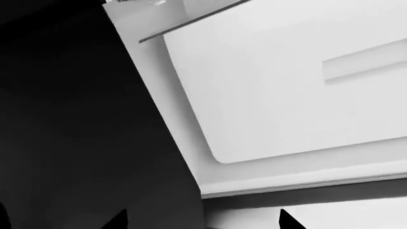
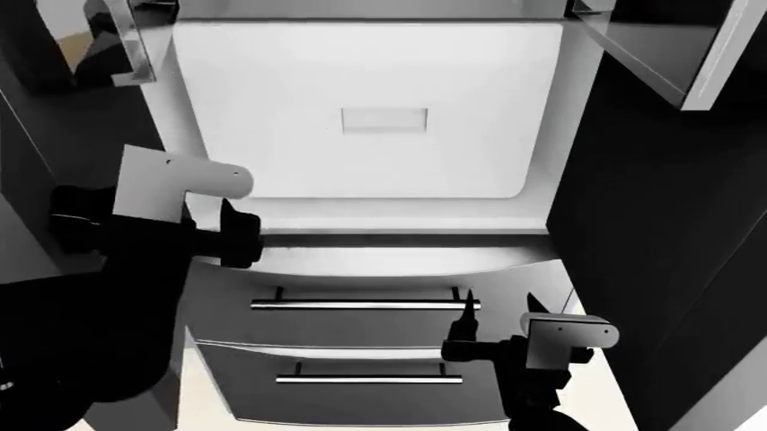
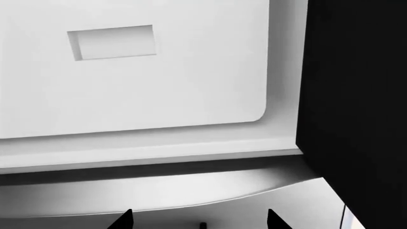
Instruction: Open the fridge doors
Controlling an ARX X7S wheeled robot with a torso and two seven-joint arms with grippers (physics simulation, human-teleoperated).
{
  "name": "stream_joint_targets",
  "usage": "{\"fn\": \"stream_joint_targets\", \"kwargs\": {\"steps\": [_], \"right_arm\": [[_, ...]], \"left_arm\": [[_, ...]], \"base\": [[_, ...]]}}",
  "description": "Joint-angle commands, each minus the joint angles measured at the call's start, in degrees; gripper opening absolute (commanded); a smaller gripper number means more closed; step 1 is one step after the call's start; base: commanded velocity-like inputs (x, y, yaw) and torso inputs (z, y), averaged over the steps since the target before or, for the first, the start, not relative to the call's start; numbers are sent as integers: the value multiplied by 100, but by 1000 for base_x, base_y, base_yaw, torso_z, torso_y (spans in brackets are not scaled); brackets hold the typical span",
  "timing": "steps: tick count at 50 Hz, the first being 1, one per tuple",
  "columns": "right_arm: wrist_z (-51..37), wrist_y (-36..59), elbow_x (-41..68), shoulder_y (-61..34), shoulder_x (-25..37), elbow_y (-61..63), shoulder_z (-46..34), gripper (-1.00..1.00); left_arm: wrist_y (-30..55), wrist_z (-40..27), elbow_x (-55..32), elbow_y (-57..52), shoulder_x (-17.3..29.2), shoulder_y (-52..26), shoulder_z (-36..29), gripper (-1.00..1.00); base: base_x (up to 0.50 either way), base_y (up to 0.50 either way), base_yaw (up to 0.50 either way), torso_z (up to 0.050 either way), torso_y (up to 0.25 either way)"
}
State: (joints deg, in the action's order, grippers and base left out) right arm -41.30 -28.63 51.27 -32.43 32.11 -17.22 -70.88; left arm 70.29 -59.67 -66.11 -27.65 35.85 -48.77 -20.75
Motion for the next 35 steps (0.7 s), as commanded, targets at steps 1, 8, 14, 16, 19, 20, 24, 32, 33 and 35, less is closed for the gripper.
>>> {"fn": "stream_joint_targets", "kwargs": {"steps": [1,8,14,16,19,20,24,32,33,35], "right_arm": [[-5,22,-1,1,11,24,24,100],[-19,27,-28,13,12,38,28,100],[-3,30,-27,15,1,15,41,100],[2,25,-29,21,-2,5,46,100],[-31,52,-27,11,24,65,53,100],[-37,55,-31,11,27,74,54,100],[-83,35,-52,20,41,90,78,100],[-86,54,-66,24,33,103,84,100],[-82,59,-66,22,28,101,83,100],[-88,68,-69,21,32,117,84,100]], "left_arm": [[68,-464,-213,-321,424,453,490,100],[31,-685,-441,-498,645,798,796,100],[-102,-707,-488,-594,844,1076,1016,100],[-143,-706,-449,-543,874,1114,1054,100],[-21,-959,-510,-539,954,1122,1124,100],[-53,-957,-537,-565,986,1175,1180,100],[-291,-1047,-484,-635,1115,1533,1485,100],[-555,-1086,-475,-802,1542,2456,2058,100],[-631,-1066,-464,-823,1587,2607,2174,100],[-719,-1098,-382,-788,1579,2707,2255,100]], "base": [[0,0,0,0,0],[0,0,0,0,0],[0,0,0,0,0],[0,0,0,0,0],[0,0,0,0,0],[0,0,0,0,0],[0,0,0,0,0],[0,0,0,0,0],[0,0,0,0,0],[0,0,0,0,0]]}}
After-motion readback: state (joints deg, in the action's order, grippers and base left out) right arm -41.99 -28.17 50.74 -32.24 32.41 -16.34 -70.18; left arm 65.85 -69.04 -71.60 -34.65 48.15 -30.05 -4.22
